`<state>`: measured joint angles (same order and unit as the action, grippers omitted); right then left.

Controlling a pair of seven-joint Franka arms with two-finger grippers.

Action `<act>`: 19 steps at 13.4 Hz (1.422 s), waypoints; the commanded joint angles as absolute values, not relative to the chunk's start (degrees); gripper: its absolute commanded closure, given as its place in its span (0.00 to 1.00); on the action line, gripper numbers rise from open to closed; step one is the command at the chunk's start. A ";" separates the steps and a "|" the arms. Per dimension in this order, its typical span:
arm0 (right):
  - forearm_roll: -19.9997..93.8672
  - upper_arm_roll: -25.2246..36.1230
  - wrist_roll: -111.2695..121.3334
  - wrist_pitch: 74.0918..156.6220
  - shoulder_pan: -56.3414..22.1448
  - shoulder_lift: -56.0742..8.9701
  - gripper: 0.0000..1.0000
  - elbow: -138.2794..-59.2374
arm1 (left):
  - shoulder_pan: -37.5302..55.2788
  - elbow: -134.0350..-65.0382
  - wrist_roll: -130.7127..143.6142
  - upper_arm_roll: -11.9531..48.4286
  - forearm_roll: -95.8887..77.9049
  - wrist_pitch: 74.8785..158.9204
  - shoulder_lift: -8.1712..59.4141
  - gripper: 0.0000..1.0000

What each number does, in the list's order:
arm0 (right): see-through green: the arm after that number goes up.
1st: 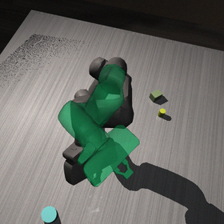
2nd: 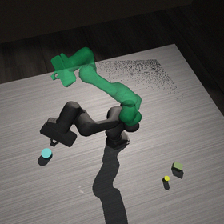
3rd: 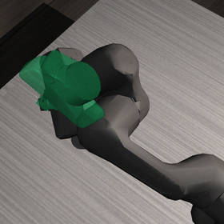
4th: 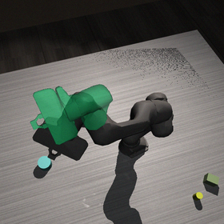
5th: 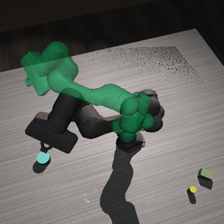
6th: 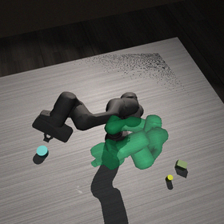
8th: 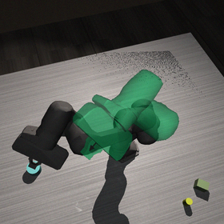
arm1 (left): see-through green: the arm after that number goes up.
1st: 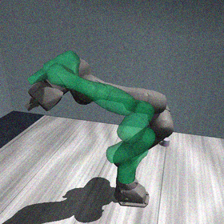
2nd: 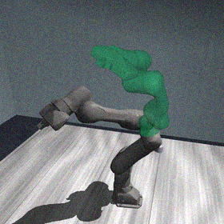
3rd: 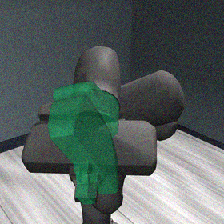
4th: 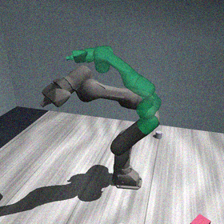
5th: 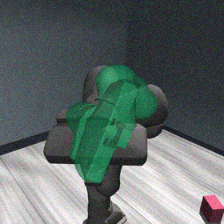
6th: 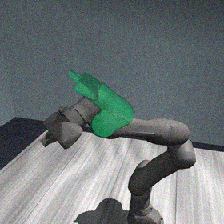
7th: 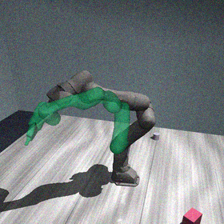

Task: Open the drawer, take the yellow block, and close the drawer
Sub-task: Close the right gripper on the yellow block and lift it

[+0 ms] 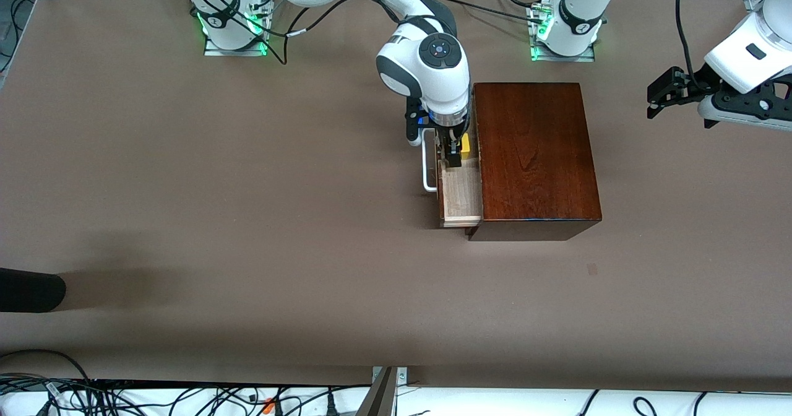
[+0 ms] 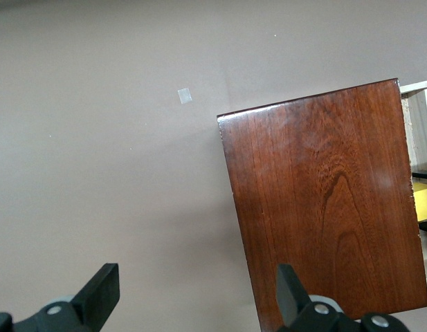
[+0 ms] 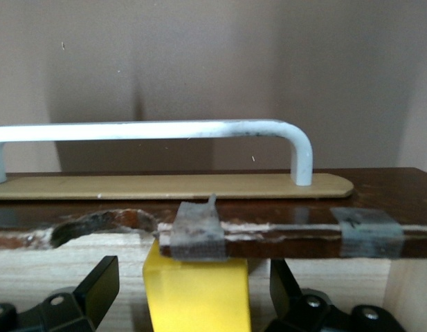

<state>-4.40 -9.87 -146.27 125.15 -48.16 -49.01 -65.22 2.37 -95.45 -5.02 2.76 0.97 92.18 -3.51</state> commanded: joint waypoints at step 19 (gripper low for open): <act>3.34 -9.23 -114.57 98.81 -33.85 -32.53 0.97 -62.31 | 2.72 -93.78 -6.15 2.55 0.97 91.58 -2.81 0.00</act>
